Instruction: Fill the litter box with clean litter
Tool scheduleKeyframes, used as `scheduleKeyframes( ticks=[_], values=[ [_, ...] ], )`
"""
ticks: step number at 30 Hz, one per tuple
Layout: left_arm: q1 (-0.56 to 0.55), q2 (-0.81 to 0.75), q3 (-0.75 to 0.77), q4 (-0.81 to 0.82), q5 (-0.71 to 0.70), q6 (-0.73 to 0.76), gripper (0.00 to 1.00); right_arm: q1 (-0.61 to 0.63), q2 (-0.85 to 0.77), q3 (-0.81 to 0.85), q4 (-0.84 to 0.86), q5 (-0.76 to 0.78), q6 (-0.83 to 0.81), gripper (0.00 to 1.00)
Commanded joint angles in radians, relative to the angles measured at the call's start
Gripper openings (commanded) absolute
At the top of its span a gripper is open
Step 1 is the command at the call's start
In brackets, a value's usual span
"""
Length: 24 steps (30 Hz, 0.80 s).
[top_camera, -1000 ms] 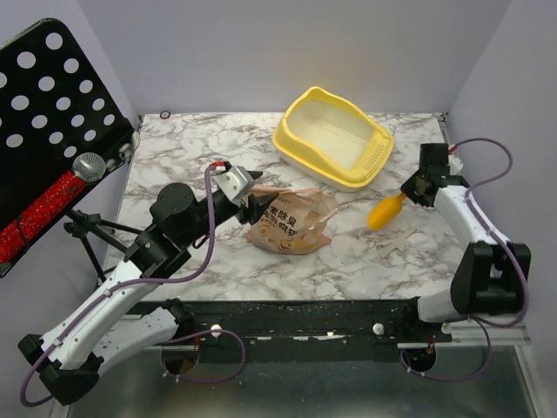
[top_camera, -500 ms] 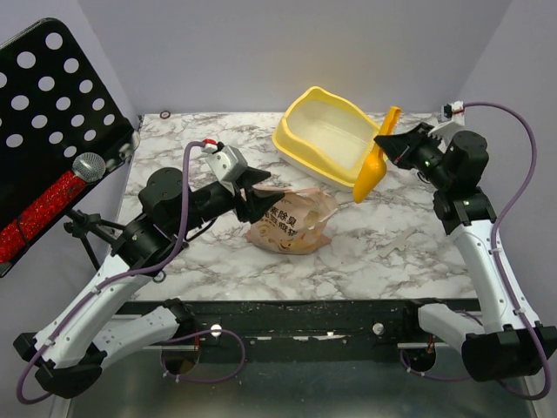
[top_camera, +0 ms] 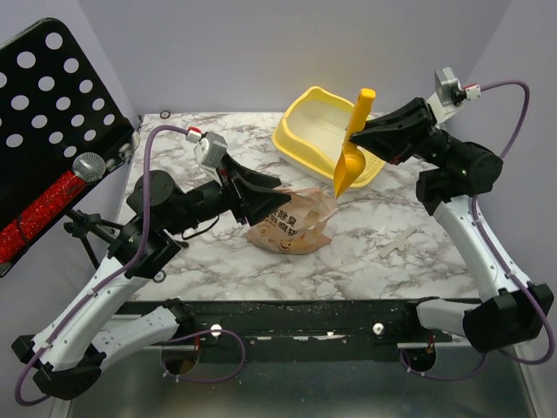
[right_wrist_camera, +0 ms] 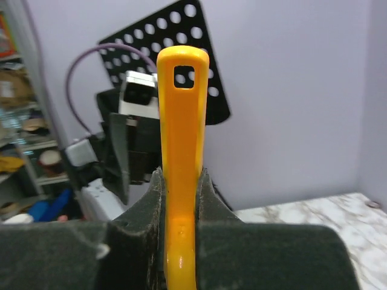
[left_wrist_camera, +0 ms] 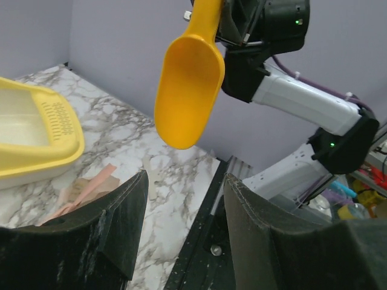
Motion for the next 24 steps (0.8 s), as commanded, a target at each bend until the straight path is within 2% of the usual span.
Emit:
scheduleKeyframes(
  ticks=[1, 13, 24],
  values=[
    [-0.004, 0.007, -0.046, 0.163, 0.066, -0.165, 0.61, 0.051, 0.126, 0.141, 0.677, -0.108, 0.407, 0.0],
    [-0.004, 0.03, -0.155, 0.427, 0.08, -0.444, 0.6, 0.246, 0.12, 0.338, 0.676, -0.198, 0.305, 0.0],
    [-0.01, 0.077, -0.246, 0.711, 0.154, -0.637, 0.6, 0.33, 0.193, 0.464, 0.644, -0.204, 0.247, 0.0]
  ],
)
